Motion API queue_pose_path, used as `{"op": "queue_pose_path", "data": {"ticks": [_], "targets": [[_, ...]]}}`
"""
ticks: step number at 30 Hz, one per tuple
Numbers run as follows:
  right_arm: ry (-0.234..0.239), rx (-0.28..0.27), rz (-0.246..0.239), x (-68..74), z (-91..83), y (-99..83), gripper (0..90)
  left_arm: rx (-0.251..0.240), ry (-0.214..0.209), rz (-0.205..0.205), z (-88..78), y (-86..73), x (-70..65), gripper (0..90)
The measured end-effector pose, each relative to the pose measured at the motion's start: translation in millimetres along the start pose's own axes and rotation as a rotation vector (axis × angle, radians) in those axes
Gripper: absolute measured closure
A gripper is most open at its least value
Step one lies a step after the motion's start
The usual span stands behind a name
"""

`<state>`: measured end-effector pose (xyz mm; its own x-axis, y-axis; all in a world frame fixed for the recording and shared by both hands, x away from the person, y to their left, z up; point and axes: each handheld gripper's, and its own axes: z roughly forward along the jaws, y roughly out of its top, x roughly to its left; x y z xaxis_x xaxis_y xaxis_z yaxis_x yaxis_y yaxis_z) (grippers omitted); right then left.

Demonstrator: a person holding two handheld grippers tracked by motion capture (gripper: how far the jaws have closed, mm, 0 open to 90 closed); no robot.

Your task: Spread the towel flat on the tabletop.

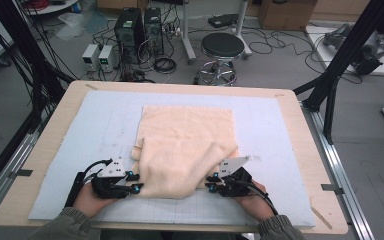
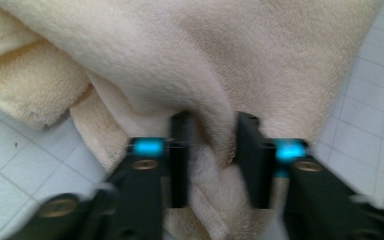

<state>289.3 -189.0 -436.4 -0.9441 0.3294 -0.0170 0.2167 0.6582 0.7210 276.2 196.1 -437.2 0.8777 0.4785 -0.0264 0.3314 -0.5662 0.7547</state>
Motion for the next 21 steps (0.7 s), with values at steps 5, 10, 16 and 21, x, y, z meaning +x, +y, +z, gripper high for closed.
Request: {"op": "queue_pose_path", "data": {"ticks": [5, 10, 16, 21], "targets": [[0.007, -0.015, -0.002, -1.2, -7.9, 3.1, 83.9, -0.03, 0.041, -0.007, -4.5, 11.1, -0.4, 83.8], [-0.027, -0.076, 0.001, 2.4, -44.6, 5.1, 84.3, -0.155, 0.075, -0.036, -39.4, 26.3, 0.4, 84.1], [-0.08, -0.158, -0.017, 14.1, -96.1, 9.2, 84.3, -0.243, 0.115, -0.016, -80.4, 49.1, -5.8, 84.1], [-0.108, -0.209, -0.058, 28.0, -131.5, 18.3, 84.3, -0.287, 0.138, 0.01, -103.4, 67.0, -11.1, 84.1]]}}
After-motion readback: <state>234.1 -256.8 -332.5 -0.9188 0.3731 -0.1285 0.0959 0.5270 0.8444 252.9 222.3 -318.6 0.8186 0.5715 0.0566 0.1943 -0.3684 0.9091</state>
